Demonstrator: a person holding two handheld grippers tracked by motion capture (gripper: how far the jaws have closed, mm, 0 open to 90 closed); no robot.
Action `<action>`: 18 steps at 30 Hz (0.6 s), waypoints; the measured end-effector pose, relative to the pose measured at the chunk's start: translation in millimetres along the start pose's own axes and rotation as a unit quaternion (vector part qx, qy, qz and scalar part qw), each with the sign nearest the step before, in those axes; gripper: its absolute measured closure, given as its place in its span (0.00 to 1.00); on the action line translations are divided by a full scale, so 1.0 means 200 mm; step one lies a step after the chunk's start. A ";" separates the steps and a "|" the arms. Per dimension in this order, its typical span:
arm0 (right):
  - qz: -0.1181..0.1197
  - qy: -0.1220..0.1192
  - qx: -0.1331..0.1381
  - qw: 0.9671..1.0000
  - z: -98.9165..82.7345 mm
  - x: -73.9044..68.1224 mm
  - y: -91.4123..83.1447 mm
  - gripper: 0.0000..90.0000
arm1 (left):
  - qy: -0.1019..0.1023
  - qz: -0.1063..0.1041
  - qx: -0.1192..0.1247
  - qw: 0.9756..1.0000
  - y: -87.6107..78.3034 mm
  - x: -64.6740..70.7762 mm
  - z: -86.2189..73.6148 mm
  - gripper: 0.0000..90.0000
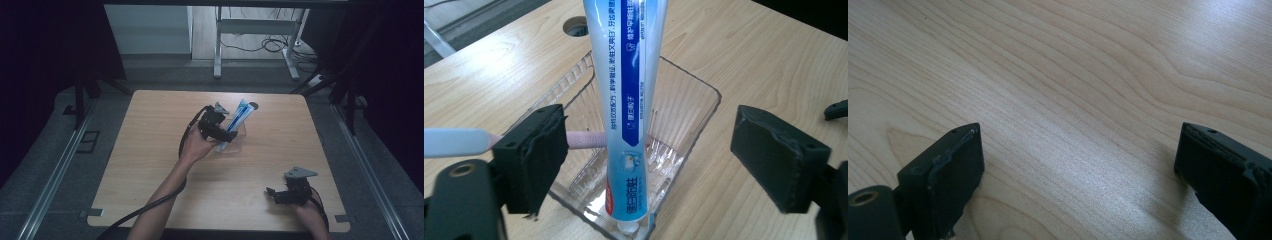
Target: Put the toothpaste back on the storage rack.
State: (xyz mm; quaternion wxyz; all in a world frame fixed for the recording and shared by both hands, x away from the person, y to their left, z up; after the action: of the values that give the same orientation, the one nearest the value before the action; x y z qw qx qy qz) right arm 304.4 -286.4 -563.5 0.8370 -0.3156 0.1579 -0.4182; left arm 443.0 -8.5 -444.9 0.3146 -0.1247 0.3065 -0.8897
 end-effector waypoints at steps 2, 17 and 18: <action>0.000 0.001 0.000 1.000 0.00 0.00 0.00 0.06 | -0.001 0.000 0.001 1.000 -0.02 0.00 0.00 0.16; 0.000 0.001 0.000 1.000 0.00 0.00 0.00 0.06 | -0.008 0.008 -0.005 1.000 -0.13 -0.02 -0.06 0.12; 0.000 0.001 0.000 1.000 0.00 0.00 0.00 0.06 | -0.008 0.008 -0.005 1.000 -0.14 -0.03 -0.07 0.11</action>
State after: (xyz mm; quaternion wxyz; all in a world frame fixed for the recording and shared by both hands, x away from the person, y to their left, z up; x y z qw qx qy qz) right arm 304.3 -286.2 -563.4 0.8368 -0.3154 0.1590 -0.4183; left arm 427.9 18.7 -438.1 0.3233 -0.1313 0.3095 -0.8846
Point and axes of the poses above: each handheld gripper's, and its own axes: y roughly forward along the jaws, z roughly out of its top, x roughly to its right, the point moved 3 cm from there along y, roughly forward along the jaws, and after that the axes turned 3 degrees about x, right-handed, at the moved point
